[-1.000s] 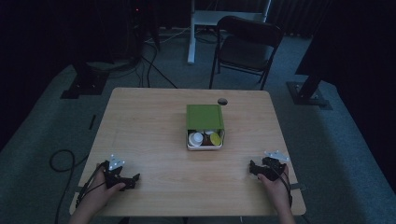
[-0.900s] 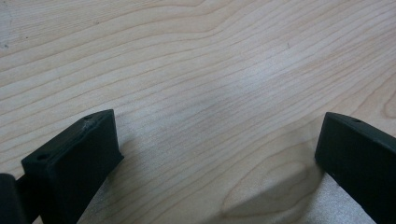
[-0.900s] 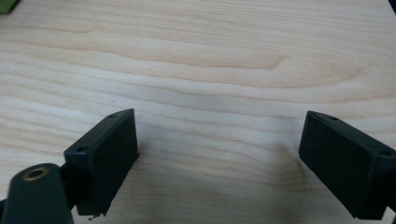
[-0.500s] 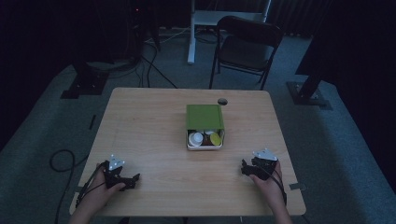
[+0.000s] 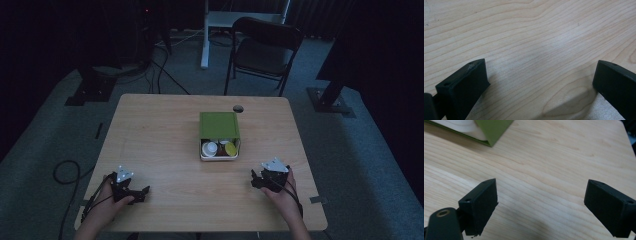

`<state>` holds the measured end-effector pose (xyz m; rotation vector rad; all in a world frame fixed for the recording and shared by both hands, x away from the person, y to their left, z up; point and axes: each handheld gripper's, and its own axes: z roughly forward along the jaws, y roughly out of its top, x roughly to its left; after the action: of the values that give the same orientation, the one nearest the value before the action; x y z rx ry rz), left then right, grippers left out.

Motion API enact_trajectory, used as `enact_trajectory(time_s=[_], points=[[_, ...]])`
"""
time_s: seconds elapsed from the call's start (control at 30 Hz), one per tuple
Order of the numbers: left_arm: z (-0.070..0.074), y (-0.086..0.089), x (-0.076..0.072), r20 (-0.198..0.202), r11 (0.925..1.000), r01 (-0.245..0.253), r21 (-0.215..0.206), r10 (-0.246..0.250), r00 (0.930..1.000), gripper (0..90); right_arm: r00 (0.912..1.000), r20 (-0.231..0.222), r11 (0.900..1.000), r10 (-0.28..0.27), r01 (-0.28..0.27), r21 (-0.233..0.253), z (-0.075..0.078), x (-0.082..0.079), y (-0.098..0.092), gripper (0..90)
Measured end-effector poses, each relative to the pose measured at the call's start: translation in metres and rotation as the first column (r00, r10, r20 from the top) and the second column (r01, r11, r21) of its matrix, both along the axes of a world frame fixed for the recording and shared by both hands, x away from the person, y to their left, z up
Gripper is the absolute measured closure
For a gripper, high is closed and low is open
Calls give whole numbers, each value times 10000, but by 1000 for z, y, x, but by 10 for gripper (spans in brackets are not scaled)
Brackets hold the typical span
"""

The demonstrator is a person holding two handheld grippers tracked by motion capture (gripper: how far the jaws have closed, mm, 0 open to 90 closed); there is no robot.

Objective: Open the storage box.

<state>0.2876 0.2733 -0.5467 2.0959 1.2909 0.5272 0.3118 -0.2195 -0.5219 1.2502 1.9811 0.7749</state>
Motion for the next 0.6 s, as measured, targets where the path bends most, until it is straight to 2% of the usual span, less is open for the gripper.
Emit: enact_trajectory(time_s=[0.23, 0.4, 0.5, 0.53, 0.6], points=[[0, 0, 0, 1, 10000, 2, -3, -2, 10000, 0, 9980, 339, 9973, 538, -521, -511, 5, -2, 14, 112], [0, 0, 0, 3, 10000, 2, 1, -2, 10000, 0, 9944, 509, 9942, 926, -895, -595, 6, -2, 24, 112], [0, 0, 0, 2, 10000, 1, -2, -1, 10000, 0, 9903, 705, 9880, 1197, -1119, -1065, 7, -3, 32, 112], [0, 0, 0, 2, 10000, 1, -2, -1, 10000, 0, 9903, 705, 9880, 1197, -1119, -1065, 7, -3, 32, 112], [0, 0, 0, 3, 10000, 2, 0, -2, 10000, 0, 9864, 819, 9815, 1424, -1300, -1406, 7, -3, 38, 112]])
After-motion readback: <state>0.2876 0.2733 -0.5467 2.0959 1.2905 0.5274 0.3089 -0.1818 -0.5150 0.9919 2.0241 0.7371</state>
